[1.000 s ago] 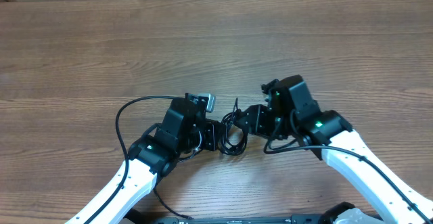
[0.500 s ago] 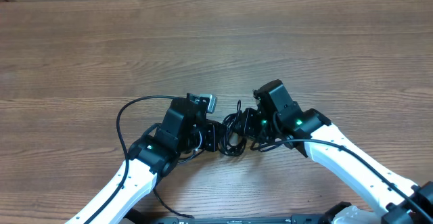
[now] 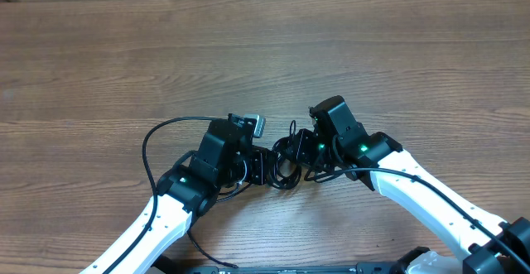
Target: Untangle cables
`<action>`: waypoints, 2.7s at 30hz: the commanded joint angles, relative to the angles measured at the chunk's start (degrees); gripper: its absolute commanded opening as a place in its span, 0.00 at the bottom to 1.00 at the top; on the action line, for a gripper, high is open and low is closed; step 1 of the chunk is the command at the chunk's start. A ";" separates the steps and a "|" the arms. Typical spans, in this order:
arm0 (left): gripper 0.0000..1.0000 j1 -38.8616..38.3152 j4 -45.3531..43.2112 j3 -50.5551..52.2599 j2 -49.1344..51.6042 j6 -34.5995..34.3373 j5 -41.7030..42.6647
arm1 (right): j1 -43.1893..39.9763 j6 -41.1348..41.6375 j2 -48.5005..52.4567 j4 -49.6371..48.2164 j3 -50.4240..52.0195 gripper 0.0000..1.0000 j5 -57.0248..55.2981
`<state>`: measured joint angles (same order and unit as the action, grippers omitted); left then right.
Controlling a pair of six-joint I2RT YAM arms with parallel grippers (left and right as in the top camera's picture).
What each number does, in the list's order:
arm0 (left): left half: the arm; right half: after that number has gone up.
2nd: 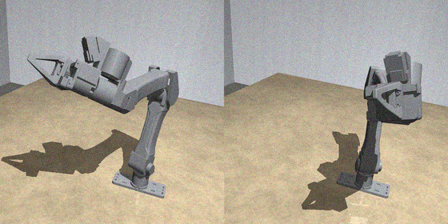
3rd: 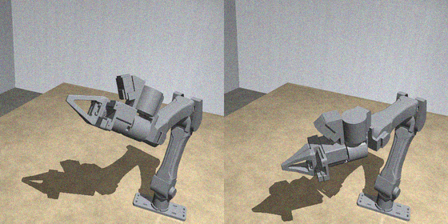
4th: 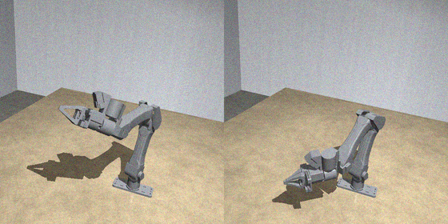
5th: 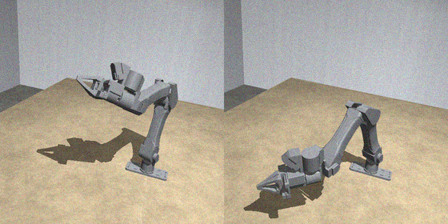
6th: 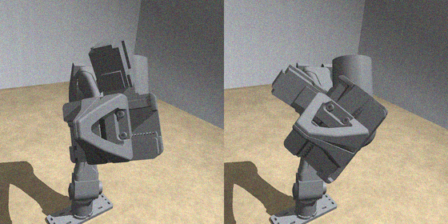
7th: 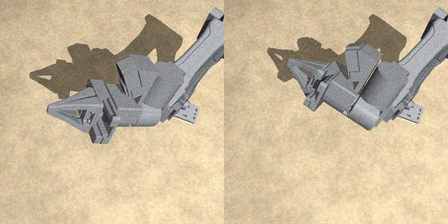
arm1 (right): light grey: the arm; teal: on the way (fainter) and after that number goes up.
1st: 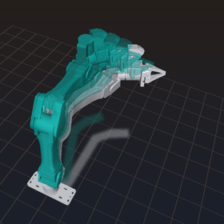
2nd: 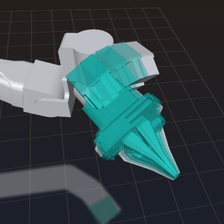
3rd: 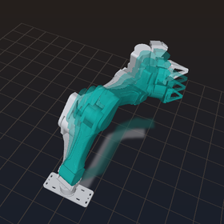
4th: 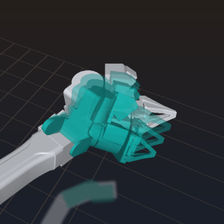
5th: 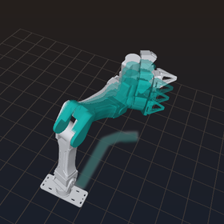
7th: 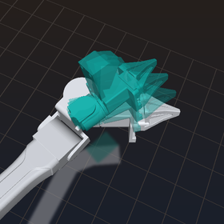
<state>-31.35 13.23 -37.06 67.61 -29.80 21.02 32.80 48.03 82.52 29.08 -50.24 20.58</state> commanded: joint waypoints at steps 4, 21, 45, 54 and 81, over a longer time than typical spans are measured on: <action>0.04 0.20 -1.44 -0.92 -1.31 1.09 2.80 | 1.66 0.46 5.07 -2.27 0.02 0.26 -1.25; 0.04 0.22 -1.38 -0.92 -1.31 1.16 2.78 | 1.75 7.85 7.15 -8.70 0.02 0.04 0.26; 0.04 1.44 -4.92 -0.92 -1.29 -7.78 -1.42 | -27.63 -21.84 -2.54 -14.34 -0.09 0.04 69.33; 0.04 -5.29 3.02 -0.92 1.42 5.51 -6.54 | -30.23 11.43 -2.54 -48.61 -0.09 0.04 69.33; 0.04 -1.57 -0.02 -1.40 4.96 -7.78 -24.63 | -56.04 36.09 2.25 -95.93 0.37 0.83 69.33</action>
<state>-33.32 15.81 -37.52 76.95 -44.23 -6.09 -24.16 90.21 83.09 -67.55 -48.97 87.72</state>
